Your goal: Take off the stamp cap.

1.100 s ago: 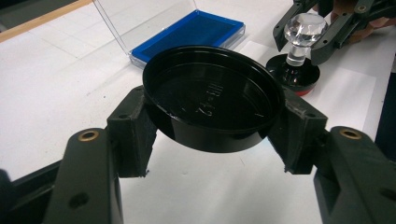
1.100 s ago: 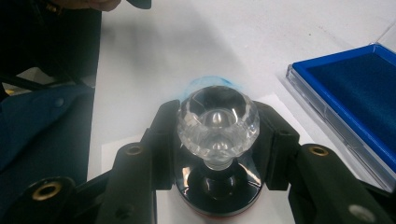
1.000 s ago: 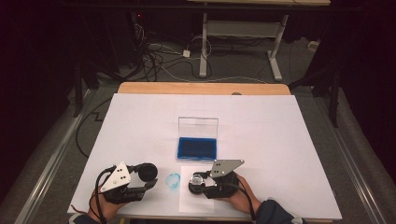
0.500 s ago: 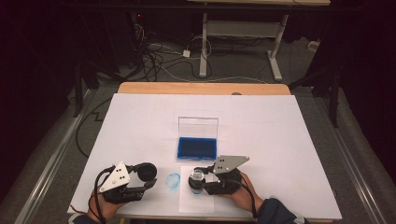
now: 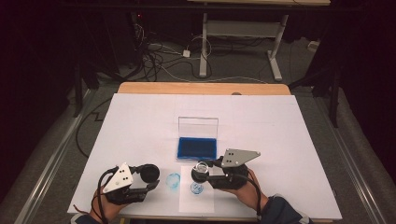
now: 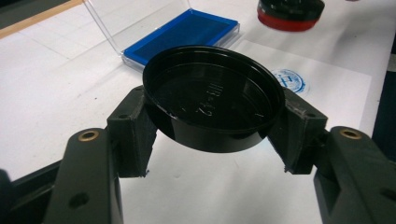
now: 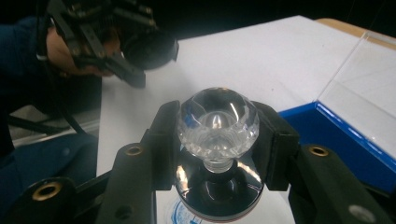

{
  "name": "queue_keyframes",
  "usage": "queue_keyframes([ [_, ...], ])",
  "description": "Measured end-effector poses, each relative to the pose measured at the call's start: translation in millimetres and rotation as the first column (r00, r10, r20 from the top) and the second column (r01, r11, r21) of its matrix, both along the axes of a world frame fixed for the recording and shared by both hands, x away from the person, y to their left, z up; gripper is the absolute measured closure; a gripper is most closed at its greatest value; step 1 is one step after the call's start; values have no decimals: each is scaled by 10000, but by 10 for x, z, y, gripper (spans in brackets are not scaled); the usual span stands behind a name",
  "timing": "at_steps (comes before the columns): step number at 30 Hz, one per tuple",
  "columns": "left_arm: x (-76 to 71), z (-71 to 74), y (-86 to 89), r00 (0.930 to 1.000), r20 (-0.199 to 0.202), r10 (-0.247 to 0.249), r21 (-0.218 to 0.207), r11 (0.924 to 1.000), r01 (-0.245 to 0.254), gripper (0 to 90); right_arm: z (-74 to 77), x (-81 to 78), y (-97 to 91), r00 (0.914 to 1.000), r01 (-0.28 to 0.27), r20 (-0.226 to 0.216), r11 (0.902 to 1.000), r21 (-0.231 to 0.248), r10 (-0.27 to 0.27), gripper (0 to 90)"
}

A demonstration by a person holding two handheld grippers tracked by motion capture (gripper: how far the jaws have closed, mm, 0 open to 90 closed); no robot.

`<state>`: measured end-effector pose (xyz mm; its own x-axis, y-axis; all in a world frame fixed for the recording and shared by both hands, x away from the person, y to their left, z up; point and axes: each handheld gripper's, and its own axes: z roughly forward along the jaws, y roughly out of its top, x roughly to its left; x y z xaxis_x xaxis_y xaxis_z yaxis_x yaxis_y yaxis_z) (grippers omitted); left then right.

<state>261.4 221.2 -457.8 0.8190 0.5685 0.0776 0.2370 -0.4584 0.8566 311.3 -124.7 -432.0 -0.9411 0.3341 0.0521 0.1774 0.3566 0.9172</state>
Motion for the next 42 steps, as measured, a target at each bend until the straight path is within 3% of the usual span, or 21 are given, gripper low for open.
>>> queue_keyframes([
  [23,48,-41,-340,9970,-251,-731,15,9973,731,364,279,-47,-133,9994,133,296,9953,956,-162,568],
  [34,88,-82,-561,9897,-627,-1290,-117,9916,1286,365,370,-77,-134,9994,-5,336,9909,1343,-41,568],
  [42,93,-99,-696,9855,-665,-1558,6,9877,1562,364,379,-107,-92,9994,-164,322,9891,1462,118,568],
])
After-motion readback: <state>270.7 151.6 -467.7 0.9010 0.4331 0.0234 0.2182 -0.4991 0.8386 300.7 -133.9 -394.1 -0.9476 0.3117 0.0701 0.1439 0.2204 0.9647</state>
